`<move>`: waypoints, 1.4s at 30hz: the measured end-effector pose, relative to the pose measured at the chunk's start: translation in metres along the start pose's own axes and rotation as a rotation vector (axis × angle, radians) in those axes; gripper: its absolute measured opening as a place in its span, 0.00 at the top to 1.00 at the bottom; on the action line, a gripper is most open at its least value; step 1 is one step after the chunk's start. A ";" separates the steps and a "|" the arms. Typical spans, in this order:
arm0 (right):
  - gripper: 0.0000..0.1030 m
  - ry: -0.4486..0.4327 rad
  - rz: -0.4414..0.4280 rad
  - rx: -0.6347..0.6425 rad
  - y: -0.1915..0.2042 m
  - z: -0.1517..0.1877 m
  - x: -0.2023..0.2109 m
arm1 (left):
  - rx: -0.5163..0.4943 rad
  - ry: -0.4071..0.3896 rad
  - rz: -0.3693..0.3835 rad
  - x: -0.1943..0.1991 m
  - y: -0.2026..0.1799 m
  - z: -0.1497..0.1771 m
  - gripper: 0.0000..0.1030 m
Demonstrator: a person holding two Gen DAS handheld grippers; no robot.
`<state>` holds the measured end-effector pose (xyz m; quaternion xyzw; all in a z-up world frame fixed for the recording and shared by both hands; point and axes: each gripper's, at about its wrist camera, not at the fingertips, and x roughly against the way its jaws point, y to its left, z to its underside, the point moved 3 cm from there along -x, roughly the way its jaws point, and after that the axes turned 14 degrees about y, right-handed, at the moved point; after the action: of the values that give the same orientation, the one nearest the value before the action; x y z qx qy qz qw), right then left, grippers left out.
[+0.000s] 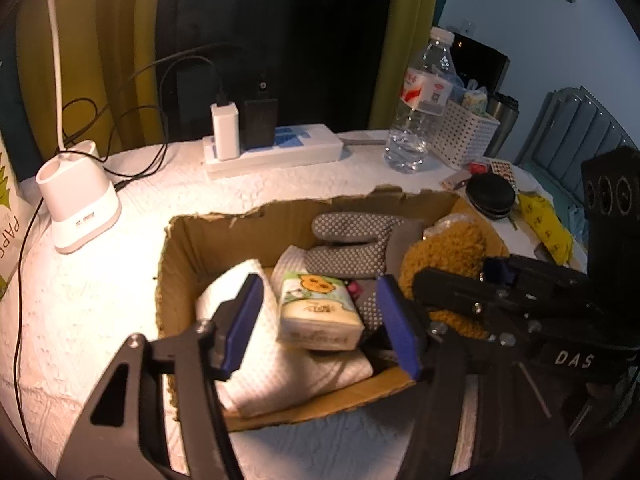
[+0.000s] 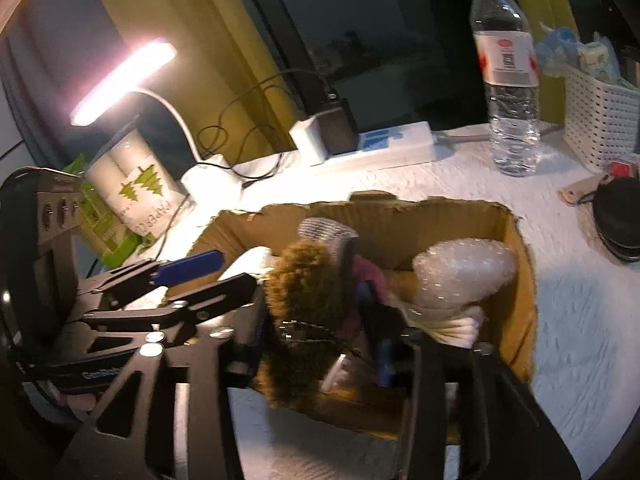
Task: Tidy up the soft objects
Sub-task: 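Release the tissue pack into the box with the left gripper while the right drops the brown plush in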
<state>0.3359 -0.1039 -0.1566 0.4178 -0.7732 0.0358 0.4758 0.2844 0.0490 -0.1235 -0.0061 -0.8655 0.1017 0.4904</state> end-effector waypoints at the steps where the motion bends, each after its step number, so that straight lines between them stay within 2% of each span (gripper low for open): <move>1: 0.48 -0.003 0.007 -0.006 -0.002 0.001 0.002 | 0.000 -0.003 0.000 0.001 0.000 0.000 0.38; 3: 0.46 -0.012 0.027 -0.017 -0.006 0.003 0.005 | -0.003 -0.007 0.000 0.004 0.000 0.001 0.38; 13: 0.45 -0.036 0.105 -0.067 -0.020 0.020 0.027 | -0.014 -0.037 0.006 0.021 -0.004 0.008 0.37; 29: 0.45 -0.083 0.157 -0.040 0.005 0.043 0.061 | -0.054 -0.086 0.015 0.056 -0.020 0.031 0.36; 36: 0.45 -0.102 0.199 -0.027 0.018 0.060 0.076 | -0.059 -0.114 0.006 0.074 -0.025 0.046 0.30; 38: 0.41 -0.115 0.218 -0.023 0.022 0.064 0.082 | -0.061 -0.125 0.002 0.081 -0.026 0.051 0.29; 39: 0.38 -0.122 0.226 -0.021 0.024 0.065 0.084 | -0.062 -0.129 0.001 0.084 -0.027 0.053 0.26; 42: 0.38 -0.147 0.248 -0.018 0.030 0.071 0.095 | -0.064 -0.151 0.000 0.094 -0.029 0.058 0.17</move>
<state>0.2464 -0.1752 -0.1123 0.3160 -0.8519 0.0568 0.4137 0.1884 0.0213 -0.0675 -0.0141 -0.9028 0.0744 0.4234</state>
